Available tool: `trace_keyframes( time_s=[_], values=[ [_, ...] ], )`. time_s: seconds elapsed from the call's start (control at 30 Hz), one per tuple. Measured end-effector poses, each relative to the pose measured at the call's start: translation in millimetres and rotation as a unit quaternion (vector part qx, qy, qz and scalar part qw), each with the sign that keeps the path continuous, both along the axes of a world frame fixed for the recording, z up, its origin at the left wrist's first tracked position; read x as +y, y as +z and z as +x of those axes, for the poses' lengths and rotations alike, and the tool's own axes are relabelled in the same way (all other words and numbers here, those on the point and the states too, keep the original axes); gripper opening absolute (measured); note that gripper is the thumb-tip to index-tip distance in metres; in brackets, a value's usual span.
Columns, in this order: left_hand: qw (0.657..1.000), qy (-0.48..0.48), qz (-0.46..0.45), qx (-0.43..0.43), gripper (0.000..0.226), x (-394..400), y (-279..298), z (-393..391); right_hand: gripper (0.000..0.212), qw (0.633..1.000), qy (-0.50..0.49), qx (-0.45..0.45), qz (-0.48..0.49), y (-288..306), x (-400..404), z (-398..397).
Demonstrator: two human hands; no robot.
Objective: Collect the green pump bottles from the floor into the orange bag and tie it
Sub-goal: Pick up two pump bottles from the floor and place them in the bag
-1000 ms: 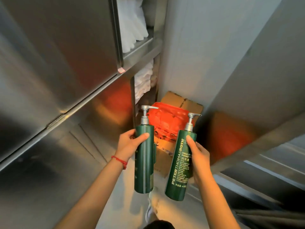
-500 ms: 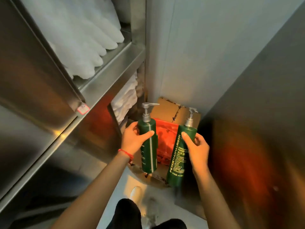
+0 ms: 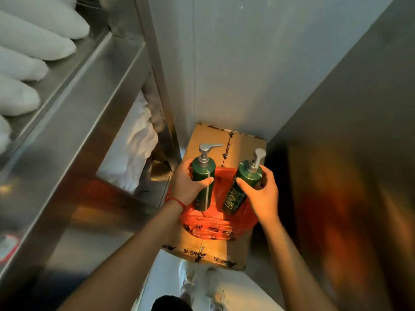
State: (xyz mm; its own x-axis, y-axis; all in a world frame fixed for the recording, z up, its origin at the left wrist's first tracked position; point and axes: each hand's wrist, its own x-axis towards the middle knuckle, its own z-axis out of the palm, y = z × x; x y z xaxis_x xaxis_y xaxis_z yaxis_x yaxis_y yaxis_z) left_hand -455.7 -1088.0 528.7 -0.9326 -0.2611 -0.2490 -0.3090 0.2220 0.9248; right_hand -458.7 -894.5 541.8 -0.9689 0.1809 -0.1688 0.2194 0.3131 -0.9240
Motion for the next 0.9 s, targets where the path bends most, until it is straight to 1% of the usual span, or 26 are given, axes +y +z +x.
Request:
trace_keyframes(
  time_s=[0.07, 0.17, 0.37, 0.5, 0.67, 0.8, 0.9],
  values=[
    [0.999, -0.018, -0.034, 0.013, 0.052, 1, -13, -8, 0.063, 1.000, 0.006, -0.001, 0.010, -16, 0, -6],
    [0.995, -0.034, -0.094, 0.032, 0.058, 3, -29, -14, 0.062, 1.000, 0.007, 0.006, 0.025, -36, -1, -11],
    [0.994, -0.047, -0.083, 0.061, 0.056, 2, -48, -22, 0.063, 0.999, 0.002, 0.013, 0.032, -67, -2, -17],
    [0.995, -0.066, -0.057, 0.055, 0.059, -2, -56, -21, 0.064, 0.999, 0.022, -0.005, 0.046, -81, -2, -13],
    [0.989, -0.095, -0.091, 0.074, 0.058, 1, -56, -18, 0.063, 0.997, 0.037, 0.005, 0.064, -85, -4, -11],
    [0.990, -0.094, -0.082, 0.065, 0.059, 4, -55, -16, 0.065, 0.996, 0.051, 0.012, 0.066, -81, -4, -11],
    [0.990, -0.096, -0.077, 0.065, 0.062, 4, -54, -15, 0.073, 0.996, 0.061, 0.016, 0.056, -79, -4, -12]
  ],
)
